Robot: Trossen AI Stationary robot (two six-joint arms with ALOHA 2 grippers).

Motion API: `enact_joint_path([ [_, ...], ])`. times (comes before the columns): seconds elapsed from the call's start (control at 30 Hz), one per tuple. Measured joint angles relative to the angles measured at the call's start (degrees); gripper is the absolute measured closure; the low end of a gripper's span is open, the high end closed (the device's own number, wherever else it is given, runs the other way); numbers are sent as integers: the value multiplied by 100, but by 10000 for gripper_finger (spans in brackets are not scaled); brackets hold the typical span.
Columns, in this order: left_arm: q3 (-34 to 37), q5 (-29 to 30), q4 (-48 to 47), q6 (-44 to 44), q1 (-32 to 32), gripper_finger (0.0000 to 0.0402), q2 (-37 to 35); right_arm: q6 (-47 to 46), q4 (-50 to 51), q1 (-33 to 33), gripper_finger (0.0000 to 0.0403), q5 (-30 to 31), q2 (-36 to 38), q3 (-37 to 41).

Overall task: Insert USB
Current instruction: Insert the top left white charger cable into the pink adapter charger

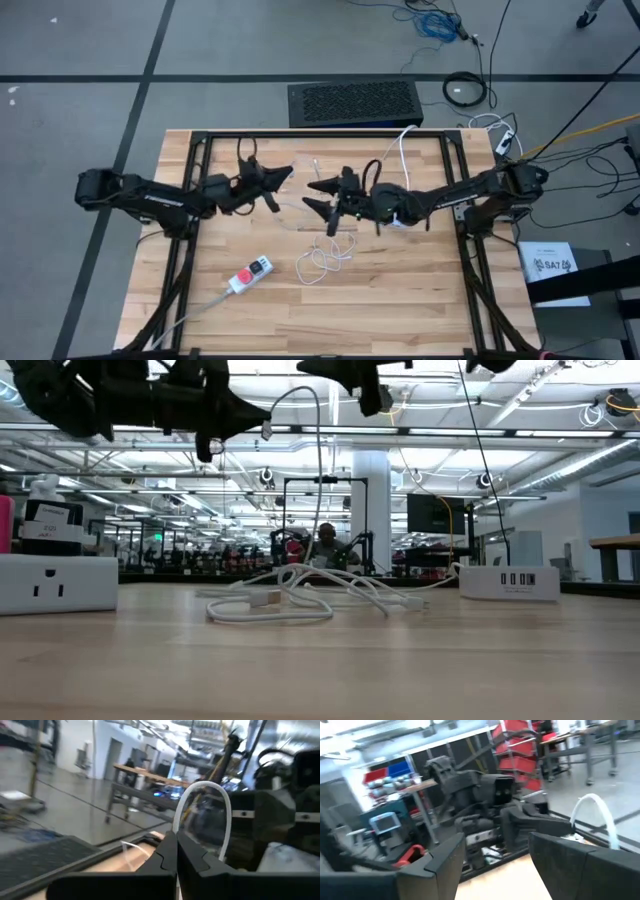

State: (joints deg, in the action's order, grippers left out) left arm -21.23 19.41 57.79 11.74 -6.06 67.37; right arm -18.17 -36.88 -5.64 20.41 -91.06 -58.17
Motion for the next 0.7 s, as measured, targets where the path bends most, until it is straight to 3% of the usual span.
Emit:
enact_joint_path([
  [0.2,-287,1361,-181,-1307,692,402,125,12,378,81,190,915,-636,-636],
  [0.5,-798,3148,-85,-3026,1517,402,1031,-874,446,563,190,959,-934,-936],
  [0.7,-998,3497,346,-3629,1706,402,1476,-1161,462,687,206,963,-952,-940],
])
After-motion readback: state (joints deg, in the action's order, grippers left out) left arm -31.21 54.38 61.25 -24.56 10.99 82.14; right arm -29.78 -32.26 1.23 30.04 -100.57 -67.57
